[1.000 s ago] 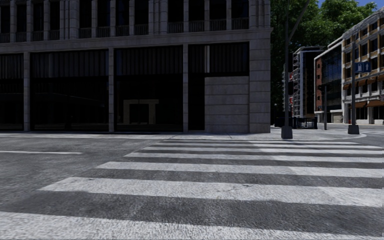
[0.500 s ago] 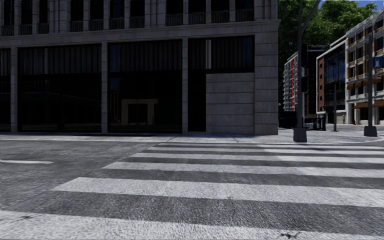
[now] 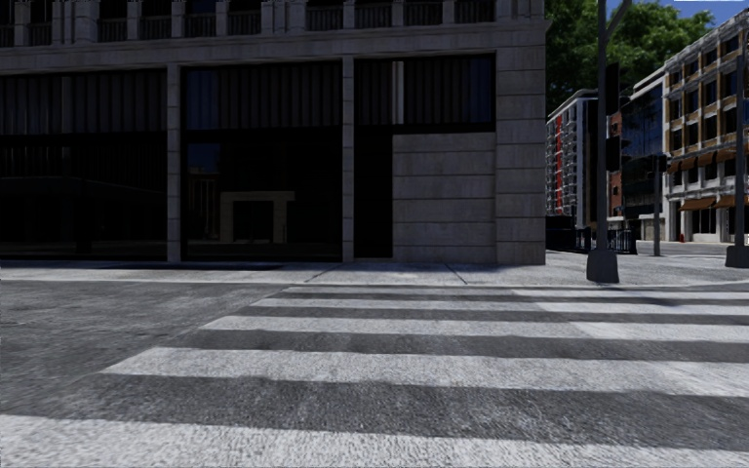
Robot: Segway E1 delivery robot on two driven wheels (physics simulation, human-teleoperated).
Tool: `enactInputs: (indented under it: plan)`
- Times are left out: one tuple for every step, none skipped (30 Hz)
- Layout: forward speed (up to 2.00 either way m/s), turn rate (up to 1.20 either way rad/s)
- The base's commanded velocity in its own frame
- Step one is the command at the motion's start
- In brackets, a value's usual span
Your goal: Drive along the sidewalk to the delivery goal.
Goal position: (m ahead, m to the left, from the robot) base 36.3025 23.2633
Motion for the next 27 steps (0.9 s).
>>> enactInputs:
  plan:
    - [1.96, -0.23]
    - [1.96, -0.08]
    - [1.96, 0.0]
    - [1.96, 0.0]
    - [1.96, 0.0]
    - [1.96, 0.0]
    - [1.96, 0.0]
    - [1.96, 0.0]
    - [1.96, 0.0]
    - [1.96, 0.0]
    - [1.96, 0.0]
    - [1.96, 0.0]
    - [1.96, 0.0]
    - [1.96, 0.0]
    - [1.96, 0.0]
    - [1.96, 0.0]
    - [1.96, 0.0]
    - [1.96, 0.0]
    - [1.96, 0.0]
    - [1.96, 0.0]
    - [1.96, 0.0]
    - [1.96, 0.0]
    - [1.96, 0.0]
    - [1.96, 0.0]
    - [1.96, 0.0]
    - [1.96, 0.0]
    - [1.96, 0.0]
